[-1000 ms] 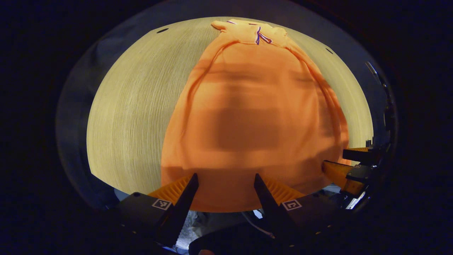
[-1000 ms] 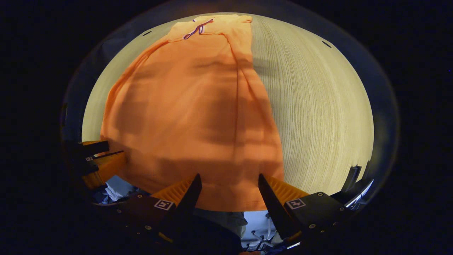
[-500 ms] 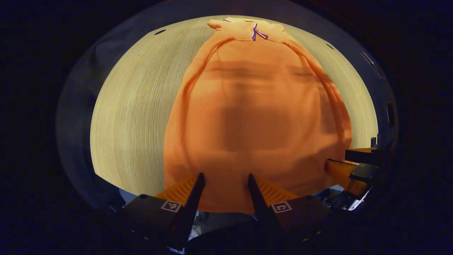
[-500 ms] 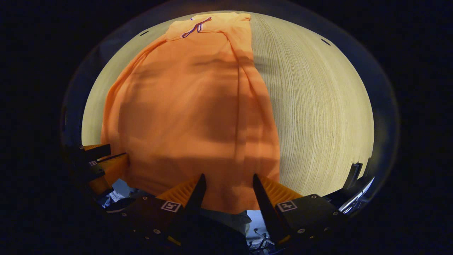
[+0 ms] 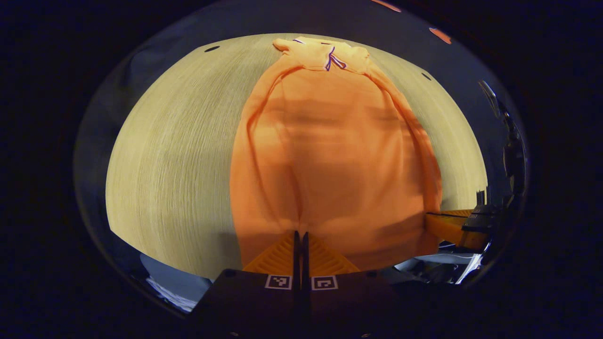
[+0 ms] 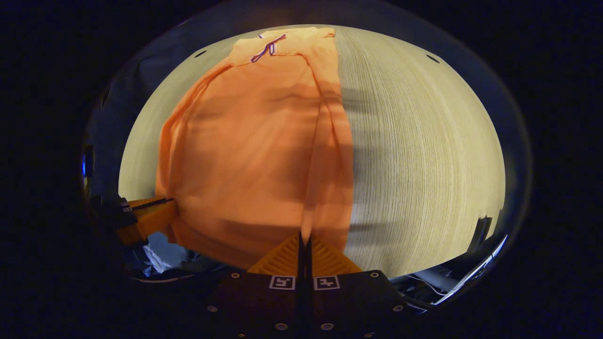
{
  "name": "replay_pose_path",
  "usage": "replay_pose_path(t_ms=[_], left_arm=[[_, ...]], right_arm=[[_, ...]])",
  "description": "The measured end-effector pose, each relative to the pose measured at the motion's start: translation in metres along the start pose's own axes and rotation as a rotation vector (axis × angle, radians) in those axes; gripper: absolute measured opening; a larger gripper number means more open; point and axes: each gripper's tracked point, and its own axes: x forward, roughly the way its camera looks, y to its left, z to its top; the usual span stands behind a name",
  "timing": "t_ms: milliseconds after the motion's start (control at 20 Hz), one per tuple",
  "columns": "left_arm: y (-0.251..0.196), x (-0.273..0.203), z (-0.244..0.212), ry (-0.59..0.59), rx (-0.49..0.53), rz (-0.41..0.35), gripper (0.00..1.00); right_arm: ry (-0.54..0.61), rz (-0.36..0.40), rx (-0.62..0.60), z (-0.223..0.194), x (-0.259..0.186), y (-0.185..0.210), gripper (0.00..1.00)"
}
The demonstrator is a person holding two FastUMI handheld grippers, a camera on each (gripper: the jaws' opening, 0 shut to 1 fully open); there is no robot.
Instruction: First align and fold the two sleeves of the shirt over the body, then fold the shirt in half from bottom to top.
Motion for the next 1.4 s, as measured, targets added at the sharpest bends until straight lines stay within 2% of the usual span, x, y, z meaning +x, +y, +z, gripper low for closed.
replay_pose_path(t_ms=[250,450,750,900,1400], left_arm=[[0.001,-0.017,0.024,-0.054,-0.023,-0.023,0.01],[-0.005,-0.039,0.057,-0.117,-0.015,-0.048,0.0],[-0.009,-0.058,0.123,-0.228,0.006,-0.07,0.0],[-0.011,-0.059,0.159,-0.271,-0.01,-0.094,0.01],[-0.003,-0.075,0.305,-0.454,0.006,-0.103,0.01]], right_arm=[[-0.053,0.011,0.017,0.018,-0.017,0.0,0.0],[-0.116,0.034,0.048,0.047,-0.038,-0.002,0.0],[-0.226,0.062,0.08,0.108,-0.062,-0.003,0.0],[-0.285,0.051,0.061,0.144,-0.071,-0.011,0.0],[-0.483,0.038,0.038,0.278,-0.097,-0.026,0.0]])
